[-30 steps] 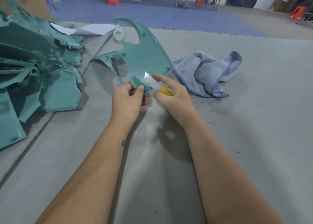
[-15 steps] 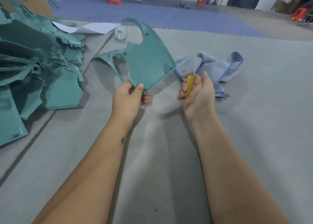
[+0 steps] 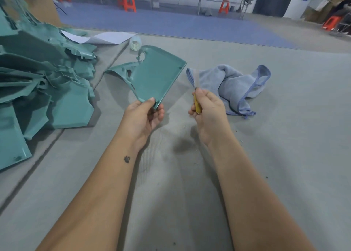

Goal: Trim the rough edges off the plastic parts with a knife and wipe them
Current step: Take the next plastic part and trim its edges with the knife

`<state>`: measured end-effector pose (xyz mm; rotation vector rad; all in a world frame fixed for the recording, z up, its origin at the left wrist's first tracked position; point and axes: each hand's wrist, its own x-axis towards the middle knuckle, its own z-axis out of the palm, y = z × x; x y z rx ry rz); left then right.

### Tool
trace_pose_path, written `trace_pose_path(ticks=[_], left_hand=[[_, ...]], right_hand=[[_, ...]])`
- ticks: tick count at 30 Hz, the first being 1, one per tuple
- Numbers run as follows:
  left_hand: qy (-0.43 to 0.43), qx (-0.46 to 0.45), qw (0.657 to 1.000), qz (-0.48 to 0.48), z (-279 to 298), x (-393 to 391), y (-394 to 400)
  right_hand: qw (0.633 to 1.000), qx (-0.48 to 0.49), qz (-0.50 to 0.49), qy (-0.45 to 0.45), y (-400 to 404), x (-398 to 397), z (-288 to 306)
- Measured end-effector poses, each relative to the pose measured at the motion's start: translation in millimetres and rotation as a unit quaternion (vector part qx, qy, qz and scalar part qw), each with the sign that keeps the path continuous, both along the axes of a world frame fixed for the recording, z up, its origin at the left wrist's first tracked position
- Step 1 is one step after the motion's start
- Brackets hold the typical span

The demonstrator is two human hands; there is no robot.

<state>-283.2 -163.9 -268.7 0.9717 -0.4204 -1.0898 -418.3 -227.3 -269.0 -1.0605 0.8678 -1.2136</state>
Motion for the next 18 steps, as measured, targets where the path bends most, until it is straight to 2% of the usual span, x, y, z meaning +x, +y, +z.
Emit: trace_pose_path(ticks=[5,9,13,18], left_hand=[[-0.007,-0.023,0.999,-0.047,4.1,-3.9,2.6],[-0.002,-0.025,0.997,-0.078,2.5,-6.8,1.8],[0.022,-0.009,0.998,-0.066,-2.3,-6.4,-3.1],[0.024,-0.001,0.998,-0.051,-7.3,-3.5,-7.3]], right_hand=[[0.984,-0.15,-0.054,0.073,6.0,-0.1,3.6],[0.996,-0.088,-0.012,0.02,4.9,1.7,3.0],[0.982,-0.107,0.015,0.155,5.4,4.5,-2.4],[0.966,-0.178,0.058,0.178,10.5,10.2,-8.7]])
